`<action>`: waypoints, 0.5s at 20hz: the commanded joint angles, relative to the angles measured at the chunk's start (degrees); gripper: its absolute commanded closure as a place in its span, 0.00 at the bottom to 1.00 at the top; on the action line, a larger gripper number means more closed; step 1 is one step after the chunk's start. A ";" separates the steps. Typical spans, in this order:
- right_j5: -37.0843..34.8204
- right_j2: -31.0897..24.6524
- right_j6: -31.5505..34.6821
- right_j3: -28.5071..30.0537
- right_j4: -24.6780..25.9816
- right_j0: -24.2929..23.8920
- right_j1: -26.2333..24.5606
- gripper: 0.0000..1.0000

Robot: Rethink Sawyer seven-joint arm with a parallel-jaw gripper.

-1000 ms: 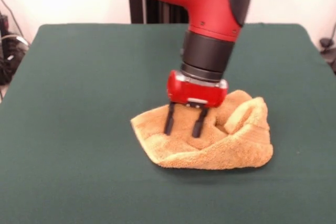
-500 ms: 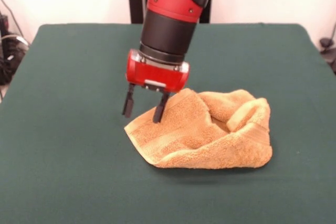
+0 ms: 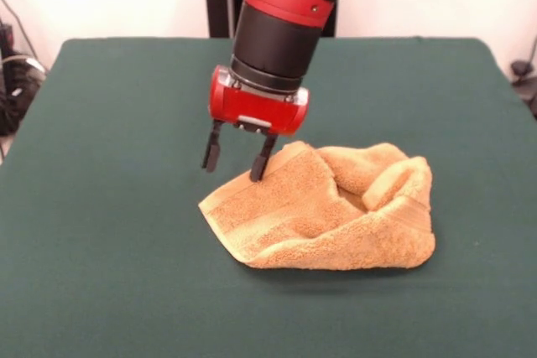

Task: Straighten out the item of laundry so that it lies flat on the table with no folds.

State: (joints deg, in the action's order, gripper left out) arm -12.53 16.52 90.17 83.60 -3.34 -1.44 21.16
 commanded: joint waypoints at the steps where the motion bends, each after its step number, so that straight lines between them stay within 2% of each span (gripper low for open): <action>1: 0.95 -15.79 10.36 7.99 -2.54 -4.83 -1.10 0.00; 4: 0.60 -16.71 10.90 9.06 -2.49 -4.75 0.70 0.00; 8: 5.70 -17.91 12.41 9.30 -1.45 -5.18 0.17 0.00; 10: 5.93 -18.17 12.78 9.49 -1.66 -5.06 0.02 0.00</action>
State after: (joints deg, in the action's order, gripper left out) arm -10.72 8.80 90.17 87.50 -3.43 -7.34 22.85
